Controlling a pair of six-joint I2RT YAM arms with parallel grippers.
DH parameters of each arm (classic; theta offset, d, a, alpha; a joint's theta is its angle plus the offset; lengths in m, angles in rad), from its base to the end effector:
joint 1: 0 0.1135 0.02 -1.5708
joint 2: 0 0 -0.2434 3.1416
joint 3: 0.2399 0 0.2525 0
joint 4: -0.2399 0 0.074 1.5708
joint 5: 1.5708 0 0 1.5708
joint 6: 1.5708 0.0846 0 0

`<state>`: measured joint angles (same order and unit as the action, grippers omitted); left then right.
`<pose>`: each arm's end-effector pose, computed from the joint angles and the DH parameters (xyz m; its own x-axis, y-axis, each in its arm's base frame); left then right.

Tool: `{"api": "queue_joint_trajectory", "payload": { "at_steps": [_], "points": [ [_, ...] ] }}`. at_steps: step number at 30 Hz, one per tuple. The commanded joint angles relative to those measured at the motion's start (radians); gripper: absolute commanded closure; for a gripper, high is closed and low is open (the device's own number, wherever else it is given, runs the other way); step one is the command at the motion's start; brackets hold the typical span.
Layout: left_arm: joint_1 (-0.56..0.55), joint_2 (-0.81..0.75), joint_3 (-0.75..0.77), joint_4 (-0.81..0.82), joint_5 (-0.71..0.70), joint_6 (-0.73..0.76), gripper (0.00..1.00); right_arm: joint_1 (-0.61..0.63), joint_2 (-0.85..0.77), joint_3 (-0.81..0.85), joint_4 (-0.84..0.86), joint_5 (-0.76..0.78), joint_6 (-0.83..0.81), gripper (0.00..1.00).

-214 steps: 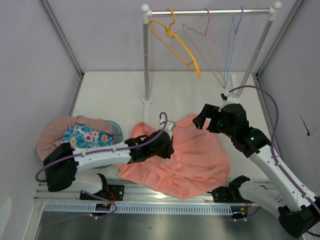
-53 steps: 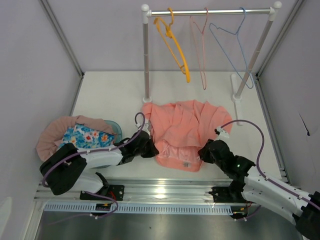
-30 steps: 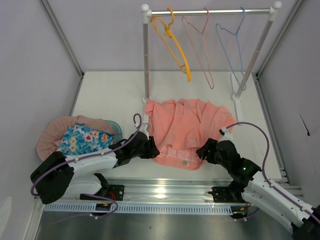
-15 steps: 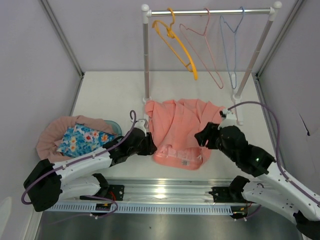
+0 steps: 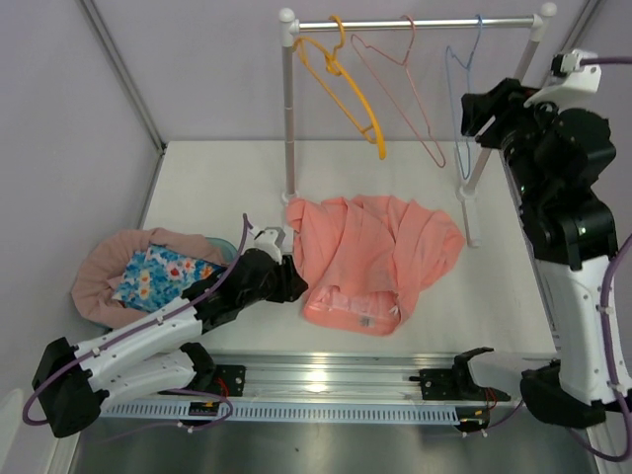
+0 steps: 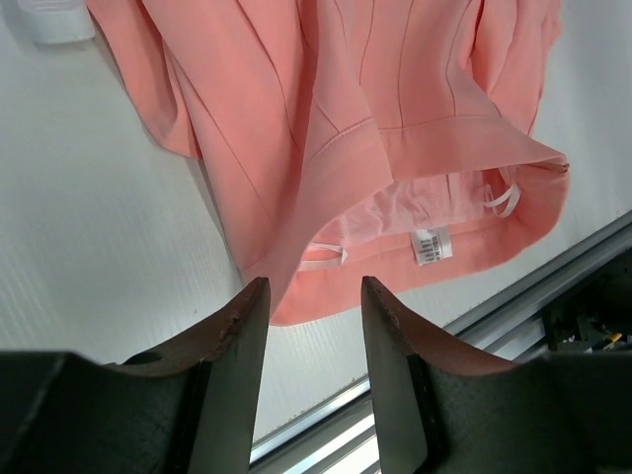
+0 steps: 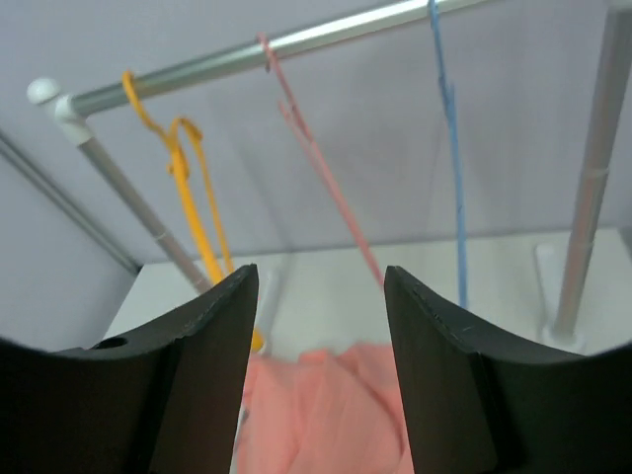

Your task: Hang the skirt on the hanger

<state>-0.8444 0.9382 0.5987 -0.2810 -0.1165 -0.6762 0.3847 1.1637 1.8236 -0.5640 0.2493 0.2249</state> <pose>0.1773 -0.1848 0.1928 -0.7266 -0.1181 -0.6769 0.2885 0.8417 -0.4565 0.2265 0.0692 0.5497 0.0562 0.2559 -0.9651 -0.1524 0.9575 0.2450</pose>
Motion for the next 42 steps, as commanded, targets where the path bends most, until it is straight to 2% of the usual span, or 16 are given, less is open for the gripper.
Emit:
{"api": "queue_joint_trajectory", "payload": {
  "at_steps": [1,3,6,11,17,21,29,32,42],
  "points": [
    [-0.002,-0.032,0.046,-0.024,0.024,0.038,0.52,-0.179,0.132,0.095,0.028,-0.253,-0.07,0.4],
    [-0.002,-0.036,0.055,-0.027,0.034,0.047,0.52,-0.284,0.203,0.126,0.074,-0.352,-0.036,0.39],
    [-0.002,-0.042,0.07,-0.044,0.035,0.061,0.52,-0.348,0.299,0.164,0.101,-0.43,-0.035,0.37],
    [-0.002,-0.059,0.07,-0.049,0.037,0.07,0.52,-0.366,0.424,0.243,0.099,-0.467,-0.065,0.35],
    [-0.002,-0.07,0.053,-0.043,0.046,0.067,0.52,-0.363,0.459,0.21,0.127,-0.42,-0.036,0.36],
    [-0.002,-0.078,0.052,-0.046,0.044,0.067,0.52,-0.342,0.438,0.157,0.133,-0.329,-0.048,0.54],
    [-0.002,-0.091,0.036,-0.053,0.043,0.063,0.52,-0.34,0.45,0.146,0.113,-0.294,-0.068,0.53],
    [-0.002,-0.095,0.036,-0.055,0.043,0.063,0.52,-0.334,0.452,0.146,0.118,-0.274,-0.078,0.57],
    [-0.002,-0.096,0.046,-0.072,0.035,0.069,0.52,-0.297,0.524,0.229,0.079,-0.251,-0.11,0.58]
  ]
}}
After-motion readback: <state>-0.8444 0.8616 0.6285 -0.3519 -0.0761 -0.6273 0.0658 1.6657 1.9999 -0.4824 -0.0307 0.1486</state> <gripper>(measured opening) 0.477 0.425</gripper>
